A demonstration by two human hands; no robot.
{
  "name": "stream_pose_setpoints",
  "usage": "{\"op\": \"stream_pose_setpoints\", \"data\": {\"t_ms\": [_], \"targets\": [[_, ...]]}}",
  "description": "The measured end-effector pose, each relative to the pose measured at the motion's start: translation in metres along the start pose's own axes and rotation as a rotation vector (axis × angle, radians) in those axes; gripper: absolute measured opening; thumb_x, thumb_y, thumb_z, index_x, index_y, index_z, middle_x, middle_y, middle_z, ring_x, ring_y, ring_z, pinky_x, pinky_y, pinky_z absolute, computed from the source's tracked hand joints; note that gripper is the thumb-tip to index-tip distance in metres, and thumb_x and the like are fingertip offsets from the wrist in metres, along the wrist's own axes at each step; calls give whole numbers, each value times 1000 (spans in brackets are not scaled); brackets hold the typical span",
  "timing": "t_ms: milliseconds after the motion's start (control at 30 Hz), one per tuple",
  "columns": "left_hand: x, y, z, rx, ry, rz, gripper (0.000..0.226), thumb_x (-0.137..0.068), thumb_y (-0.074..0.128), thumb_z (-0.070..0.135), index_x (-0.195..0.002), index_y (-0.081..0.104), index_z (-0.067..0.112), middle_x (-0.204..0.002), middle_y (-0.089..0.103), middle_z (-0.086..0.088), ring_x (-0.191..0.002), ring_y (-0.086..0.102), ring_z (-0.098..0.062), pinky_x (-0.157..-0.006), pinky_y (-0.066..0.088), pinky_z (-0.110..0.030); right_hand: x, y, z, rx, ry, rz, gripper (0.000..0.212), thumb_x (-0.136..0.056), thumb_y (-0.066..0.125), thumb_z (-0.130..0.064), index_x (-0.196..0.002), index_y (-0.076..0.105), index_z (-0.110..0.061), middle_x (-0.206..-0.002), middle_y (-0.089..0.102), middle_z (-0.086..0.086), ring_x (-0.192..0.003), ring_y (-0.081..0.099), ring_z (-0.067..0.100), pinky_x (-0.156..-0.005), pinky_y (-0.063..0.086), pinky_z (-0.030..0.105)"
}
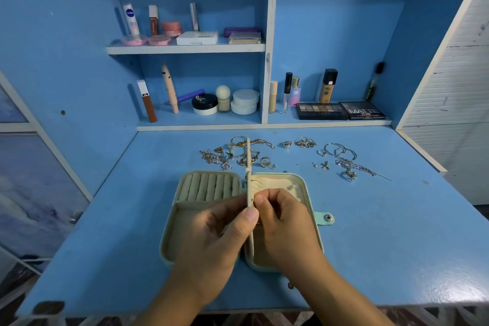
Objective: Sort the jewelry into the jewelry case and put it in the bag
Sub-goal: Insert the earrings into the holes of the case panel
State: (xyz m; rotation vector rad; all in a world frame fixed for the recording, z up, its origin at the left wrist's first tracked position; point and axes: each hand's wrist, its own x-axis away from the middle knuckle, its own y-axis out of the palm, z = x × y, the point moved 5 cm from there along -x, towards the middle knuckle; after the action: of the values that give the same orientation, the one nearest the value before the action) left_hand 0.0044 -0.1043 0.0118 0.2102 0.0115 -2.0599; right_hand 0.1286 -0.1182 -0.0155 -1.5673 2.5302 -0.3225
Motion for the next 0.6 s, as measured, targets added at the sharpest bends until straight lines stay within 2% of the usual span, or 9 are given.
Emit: {"op": "stream_pose_setpoints", "data": {"t_ms": [233,300,467,600], "targets": [[1,0,4,-26,46,33,37,-70,60,47,-101,74,35,-93,76,8,-87,69,-1,-70,49,-9,-3,0,2,-34,43,-74,15,-96,51,-28,-89,62,-20,-77,65,-10,-66,56,-3,-61,43,9],[1,-1,2,-20,40,35,36,-69,60,47,-100,74,36,-94,76,7,-89,69,-2,-70,50,-9,-4,0,1,-46,50,-109,16,-97,50,-29,-91,61,-19,-77,64,-11,-66,55,-4,-61,42,9],[0,-1,0,-14,44,29,34,-70,60,46,-98,76,34,-94,76,4,-89,70,-5,-71,50,-11,-3,4,2,-139,138,-187,19,-99,46,-31,-92,59,-18,-79,64,-7,-72,55,6,-68,46,20],[0,-1,2,-34,58,31,34,-72,59,45,-97,76,32,-91,76,4,-87,70,-4,-70,50,-11,-2,5,3,-219,181,-215,19,-98,47,-30,-91,60,-18,-79,65,-4,-73,57,8,-68,47,23]]}}
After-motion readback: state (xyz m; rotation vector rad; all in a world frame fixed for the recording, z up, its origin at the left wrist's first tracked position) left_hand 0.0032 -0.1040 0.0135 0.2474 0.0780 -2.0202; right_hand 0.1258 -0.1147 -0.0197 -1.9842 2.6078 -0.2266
